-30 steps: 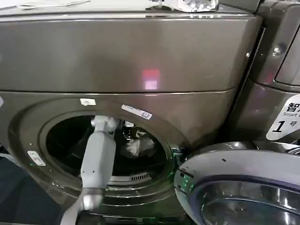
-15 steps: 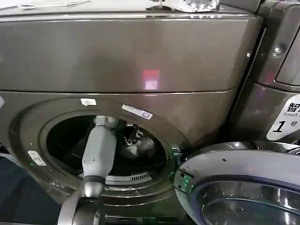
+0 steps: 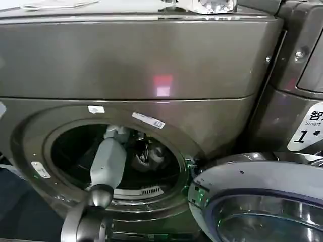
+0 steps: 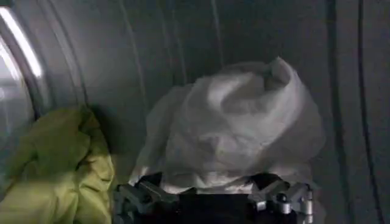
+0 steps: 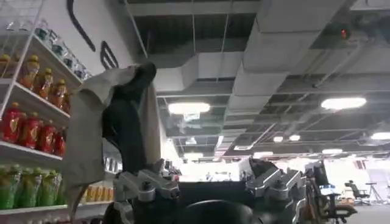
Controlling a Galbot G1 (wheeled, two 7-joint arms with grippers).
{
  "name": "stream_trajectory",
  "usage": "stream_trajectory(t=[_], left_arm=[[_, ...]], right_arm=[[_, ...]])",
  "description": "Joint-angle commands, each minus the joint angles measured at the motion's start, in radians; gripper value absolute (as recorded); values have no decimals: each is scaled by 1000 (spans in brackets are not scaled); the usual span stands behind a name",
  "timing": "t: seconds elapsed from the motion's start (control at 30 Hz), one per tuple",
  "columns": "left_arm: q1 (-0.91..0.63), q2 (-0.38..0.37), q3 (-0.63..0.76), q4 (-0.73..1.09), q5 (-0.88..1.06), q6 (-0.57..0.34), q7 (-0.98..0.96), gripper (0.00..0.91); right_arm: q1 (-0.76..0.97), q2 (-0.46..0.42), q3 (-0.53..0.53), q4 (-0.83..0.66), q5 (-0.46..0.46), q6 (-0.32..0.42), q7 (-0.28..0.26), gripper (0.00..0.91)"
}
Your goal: Grasp the clothes from the dryer.
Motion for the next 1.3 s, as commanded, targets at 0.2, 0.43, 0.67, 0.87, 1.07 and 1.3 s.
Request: stream_trajectory(t=[0.2, 0.43, 0.67, 0.87, 1.07, 1.3], left_arm=[[12, -5, 6, 38, -101, -42, -13, 0], [32, -4, 13, -37, -105, -26, -11, 0], [59, -20, 24, -182, -67, 24, -24, 0], [99, -16, 46, -271, -66, 72, -126, 0], [120, -17, 28, -291, 75, 60, -305, 0], [155, -8, 29, -313, -273, 212, -742, 0]], right_arm=[[0, 0, -2, 0, 0, 0, 1, 907], [3, -4, -7, 0, -1, 0, 0, 907], [3, -5, -11, -2, -2, 2, -1, 907], [8, -6, -20, 1, -13, 1, -1, 907], [10, -4, -23, 6, -15, 1, -1, 907], [18, 2, -36, 12, -37, 3, -9, 907]])
